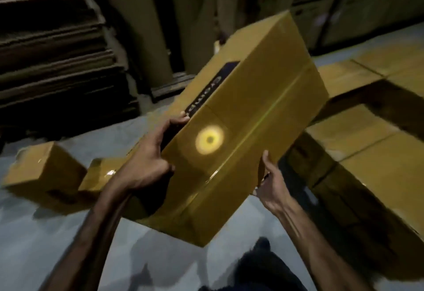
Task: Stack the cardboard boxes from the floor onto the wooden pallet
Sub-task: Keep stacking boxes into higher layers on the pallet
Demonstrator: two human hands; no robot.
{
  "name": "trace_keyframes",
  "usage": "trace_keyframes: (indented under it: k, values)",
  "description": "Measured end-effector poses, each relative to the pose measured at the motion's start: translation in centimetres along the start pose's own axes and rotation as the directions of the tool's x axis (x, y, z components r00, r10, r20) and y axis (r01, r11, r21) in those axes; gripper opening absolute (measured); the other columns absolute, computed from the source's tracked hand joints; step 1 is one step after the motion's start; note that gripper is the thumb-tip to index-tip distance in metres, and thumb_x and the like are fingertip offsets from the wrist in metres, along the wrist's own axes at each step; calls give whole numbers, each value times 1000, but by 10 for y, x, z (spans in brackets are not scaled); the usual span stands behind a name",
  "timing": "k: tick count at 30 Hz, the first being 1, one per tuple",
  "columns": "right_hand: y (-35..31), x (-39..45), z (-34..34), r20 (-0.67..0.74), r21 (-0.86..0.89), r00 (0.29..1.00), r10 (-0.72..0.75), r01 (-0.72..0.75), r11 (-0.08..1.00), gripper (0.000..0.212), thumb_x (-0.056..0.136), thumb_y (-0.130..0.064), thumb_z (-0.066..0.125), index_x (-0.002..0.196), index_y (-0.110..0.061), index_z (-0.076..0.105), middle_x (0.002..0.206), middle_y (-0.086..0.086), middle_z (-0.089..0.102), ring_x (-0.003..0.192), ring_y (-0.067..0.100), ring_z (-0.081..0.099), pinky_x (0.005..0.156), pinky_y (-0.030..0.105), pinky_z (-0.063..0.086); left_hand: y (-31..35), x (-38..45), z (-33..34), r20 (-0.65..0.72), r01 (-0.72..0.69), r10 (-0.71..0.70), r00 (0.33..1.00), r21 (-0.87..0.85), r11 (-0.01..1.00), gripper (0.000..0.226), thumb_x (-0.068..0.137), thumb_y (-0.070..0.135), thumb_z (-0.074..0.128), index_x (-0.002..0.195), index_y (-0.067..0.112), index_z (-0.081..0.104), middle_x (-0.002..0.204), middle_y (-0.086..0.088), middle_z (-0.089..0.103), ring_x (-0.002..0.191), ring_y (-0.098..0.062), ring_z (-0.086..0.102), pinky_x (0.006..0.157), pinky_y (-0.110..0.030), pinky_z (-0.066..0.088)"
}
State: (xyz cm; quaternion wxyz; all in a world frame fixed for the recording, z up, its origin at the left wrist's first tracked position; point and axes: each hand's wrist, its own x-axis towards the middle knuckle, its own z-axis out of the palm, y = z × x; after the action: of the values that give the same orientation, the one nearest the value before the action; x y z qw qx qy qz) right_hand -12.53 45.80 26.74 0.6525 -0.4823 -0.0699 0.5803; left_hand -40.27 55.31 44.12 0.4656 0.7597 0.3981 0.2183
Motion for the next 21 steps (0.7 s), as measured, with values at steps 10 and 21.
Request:
trace_keyframes:
  k: [10,21]
  values:
    - [-106,-72,-165,-173,370,972,-161,216,904,97,79,-73,79,154,-20,47,146,25,59,133,52,56,108,81,37,157,126,206,38,-433,435,899,214,876,26,88,18,77,106,25,59,111,15,70,104,-8,68,90,-41,59]
    - [-234,-84,-329,-456,91,878,-146,209,974,91,75,-81,70,144,-28,46,128,10,69,115,36,67,84,66,59,208,266,437,124,-321,304,945,541,778,88,86,82,57,151,26,37,127,-14,50,117,-40,55,97,-48,52]
